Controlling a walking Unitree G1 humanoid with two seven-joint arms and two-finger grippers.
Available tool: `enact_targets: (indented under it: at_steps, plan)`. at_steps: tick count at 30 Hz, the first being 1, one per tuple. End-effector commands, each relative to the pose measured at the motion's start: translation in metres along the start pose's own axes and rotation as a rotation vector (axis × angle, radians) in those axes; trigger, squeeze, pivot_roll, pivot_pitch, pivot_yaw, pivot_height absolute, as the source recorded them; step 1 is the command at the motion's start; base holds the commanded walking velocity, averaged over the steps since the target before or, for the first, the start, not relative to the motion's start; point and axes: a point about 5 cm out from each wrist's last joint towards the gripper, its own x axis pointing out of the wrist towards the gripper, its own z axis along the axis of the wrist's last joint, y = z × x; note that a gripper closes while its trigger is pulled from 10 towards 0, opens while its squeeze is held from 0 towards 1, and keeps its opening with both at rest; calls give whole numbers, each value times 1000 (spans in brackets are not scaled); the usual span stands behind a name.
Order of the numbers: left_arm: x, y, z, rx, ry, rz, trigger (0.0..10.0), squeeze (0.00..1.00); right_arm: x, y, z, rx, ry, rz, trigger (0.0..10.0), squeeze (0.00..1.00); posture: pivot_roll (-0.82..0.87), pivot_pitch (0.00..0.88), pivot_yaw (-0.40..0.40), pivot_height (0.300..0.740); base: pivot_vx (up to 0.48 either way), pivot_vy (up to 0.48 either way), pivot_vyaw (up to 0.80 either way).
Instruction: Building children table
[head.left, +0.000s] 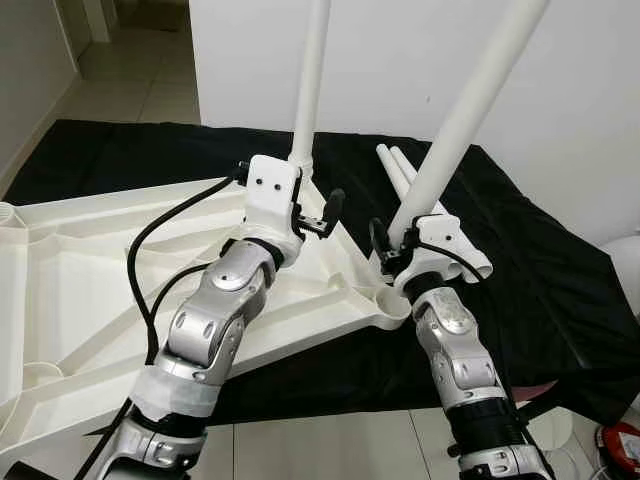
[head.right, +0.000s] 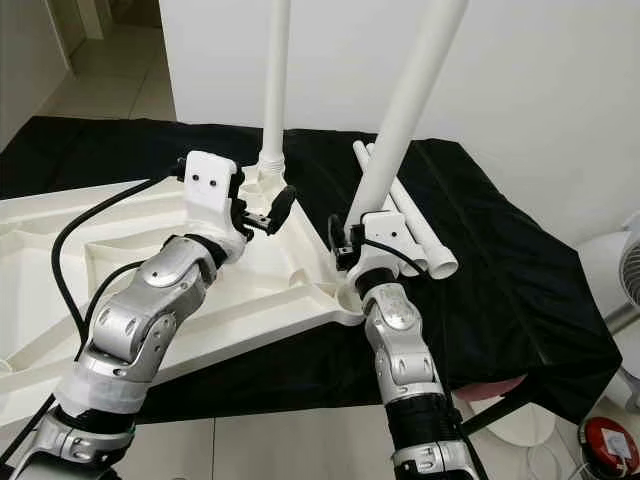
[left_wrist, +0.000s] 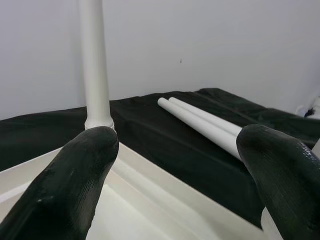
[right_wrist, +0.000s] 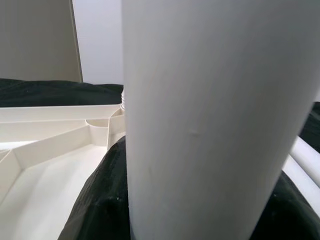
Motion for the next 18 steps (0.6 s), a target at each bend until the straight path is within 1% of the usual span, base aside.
enact_targets:
  at_steps: [1, 5, 7, 8, 9, 10, 11, 13, 14, 17, 18]
  plan:
    - [-5, -10, -12, 53, 30, -159, 10000, 0, -5, 0, -1, -10, 11, 15, 10000, 0, 1, 0, -56, 740, 0, 0, 0]
    - [-8, -9, -16, 71, 40, -163, 10000, 0, -7, -1, -2, -4, 17, 19, 10000, 0, 1, 0, -56, 740, 0, 0, 0]
    - [-15, -11, -20, 87, 51, -219, 10000, 0, -9, -3, -3, -2, 24, 30, 10000, 0, -5, 0, -46, 740, 0, 0, 0]
    - [-15, -11, -20, 87, 51, -219, 10000, 0, -9, -3, -3, -2, 24, 30, 10000, 0, -5, 0, -46, 740, 0, 0, 0]
    - [-17, -12, -22, 94, 55, -242, 10000, 0, -11, -4, -4, 1, 28, 37, 10000, 0, -5, 0, -45, 740, 0, 0, 0]
    - [-21, -15, -24, 93, 61, -282, 10000, 0, -12, -4, -4, -5, 27, 45, 10000, 0, -4, 0, -46, 740, 0, 0, 0]
    - [-21, -15, -24, 93, 61, -282, 10000, 0, -12, -4, -4, -5, 27, 45, 10000, 0, -4, 0, -46, 740, 0, 0, 0]
    - [-28, -18, -28, 91, 73, -344, 10000, 0, -15, -5, -5, -10, 33, 51, 10000, 0, -2, 0, -49, 740, 0, 0, 0]
    - [-28, -18, -28, 91, 73, -344, 10000, 0, -15, -5, -5, -10, 33, 51, 10000, 0, -2, 0, -49, 740, 0, 0, 0]
    - [-36, -25, -35, 124, 107, -440, 10000, 0, -20, -3, -6, -15, 37, 68, 10000, 0, -3, 0, -50, 740, 0, 0, 0]
    - [-36, -25, -35, 124, 107, -440, 10000, 0, -20, -3, -6, -15, 37, 68, 10000, 0, -3, 0, -50, 740, 0, 0, 0]
